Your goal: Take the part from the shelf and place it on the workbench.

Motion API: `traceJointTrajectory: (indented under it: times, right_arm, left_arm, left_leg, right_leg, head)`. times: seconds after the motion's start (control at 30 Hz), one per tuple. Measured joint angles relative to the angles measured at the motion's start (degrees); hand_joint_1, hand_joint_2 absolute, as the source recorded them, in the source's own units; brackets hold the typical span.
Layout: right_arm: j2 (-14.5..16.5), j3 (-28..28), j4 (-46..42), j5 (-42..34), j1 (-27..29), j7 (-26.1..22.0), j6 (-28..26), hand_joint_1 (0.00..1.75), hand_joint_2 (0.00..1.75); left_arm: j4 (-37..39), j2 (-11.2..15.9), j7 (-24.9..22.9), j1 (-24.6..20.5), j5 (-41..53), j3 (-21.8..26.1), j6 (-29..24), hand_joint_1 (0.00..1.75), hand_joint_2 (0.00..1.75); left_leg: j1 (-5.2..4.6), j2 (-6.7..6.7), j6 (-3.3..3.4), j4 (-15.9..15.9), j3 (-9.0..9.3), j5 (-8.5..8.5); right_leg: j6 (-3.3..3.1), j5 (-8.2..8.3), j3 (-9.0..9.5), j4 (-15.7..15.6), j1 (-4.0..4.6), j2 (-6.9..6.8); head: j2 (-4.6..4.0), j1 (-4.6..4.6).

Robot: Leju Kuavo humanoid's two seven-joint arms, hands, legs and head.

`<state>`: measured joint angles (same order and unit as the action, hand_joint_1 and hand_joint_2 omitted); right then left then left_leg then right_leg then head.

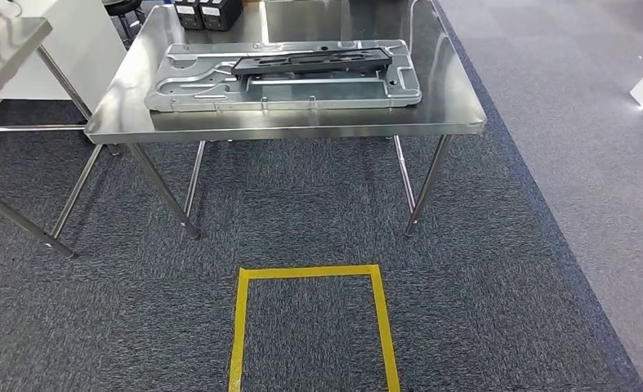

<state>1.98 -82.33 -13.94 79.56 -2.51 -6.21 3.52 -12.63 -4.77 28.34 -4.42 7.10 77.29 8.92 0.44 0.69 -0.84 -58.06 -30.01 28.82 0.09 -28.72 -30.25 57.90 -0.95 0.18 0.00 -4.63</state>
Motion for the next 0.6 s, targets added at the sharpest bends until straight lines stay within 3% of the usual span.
traceJointTrajectory:
  times: [0.03, 0.1, 0.13, 0.17, 0.23, 0.4, 0.6]
  right_arm:
    - [-0.01, -0.10, 0.00, -0.21, -0.01, 0.03, -0.09, 0.00, 1.75]
    - [-0.01, -0.26, 0.00, -0.60, -0.03, 0.46, -0.38, 0.00, 0.87]
    - [-0.02, -0.34, 0.00, -0.66, -0.03, 0.73, -0.51, 0.00, 0.87]
    - [-0.03, -0.41, 0.00, -0.72, -0.03, 0.92, -0.59, 0.00, 0.87]
    - [-0.05, -0.54, 0.00, -0.93, -0.03, 0.78, -0.57, 0.00, 1.75]
    - [-0.06, -0.87, 0.00, -1.40, -0.03, -0.19, 0.05, 0.00, 1.75]
    - [-0.06, -1.32, 0.00, -1.43, -0.03, -0.26, 0.09, 0.00, 1.75]
  left_arm:
    - [0.00, 0.03, -0.02, 0.00, 0.00, 0.00, 0.03, 0.00, 0.44]
    - [0.00, 0.11, -0.26, -0.01, 0.01, 0.00, 0.15, 0.00, 1.31]
    - [0.00, 0.16, -0.50, -0.03, 0.02, 0.00, 0.21, 0.00, 1.75]
    - [0.00, 0.21, -0.74, -0.06, 0.02, 0.01, 0.28, 0.00, 1.75]
    - [0.00, 0.26, -1.03, -0.08, 0.02, 0.05, 0.38, 0.00, 1.75]
    - [0.00, 0.29, -1.17, -0.04, 0.02, 0.24, 0.16, 0.00, 1.75]
    - [0.00, 0.31, -1.17, -0.04, 0.02, 0.43, 0.04, 0.00, 1.75]
  left_leg:
    - [0.01, -0.01, 0.64, -0.17, -0.11, 0.27]
    - [-0.05, -0.05, 2.41, -0.29, -0.38, 0.12]
    - [-0.04, -0.04, 3.04, 0.15, -0.28, -0.47]
    - [0.02, -0.05, 2.72, 0.27, -0.31, -0.76]
    - [0.14, -0.03, 1.59, 0.56, -0.27, -0.96]
    - [0.21, -0.04, 0.32, 0.70, -0.32, -1.16]
    - [0.19, -0.04, 0.12, 0.61, -0.40, -1.14]
  right_leg:
    - [-0.20, 0.06, -0.08, -0.01, 0.05, 0.02]
    - [-0.34, -0.02, -0.20, 0.18, 0.37, 0.07]
    - [-0.41, -0.05, -0.23, 0.27, 0.50, 0.08]
    - [-0.49, -0.05, -0.25, 0.31, 0.58, 0.05]
    - [-0.60, -0.03, -0.37, 0.39, 0.61, 0.00]
    - [-0.65, -0.01, -0.52, 0.54, 0.62, -0.03]
    - [-0.56, 0.04, -0.53, 0.53, 0.58, -0.02]
  head:
    - [0.00, 0.00]
    - [0.00, 0.01]
    - [0.00, 0.01]
    - [0.00, 0.01]
    - [0.00, 0.01]
    - [0.00, 0.01]
    - [0.00, 0.01]
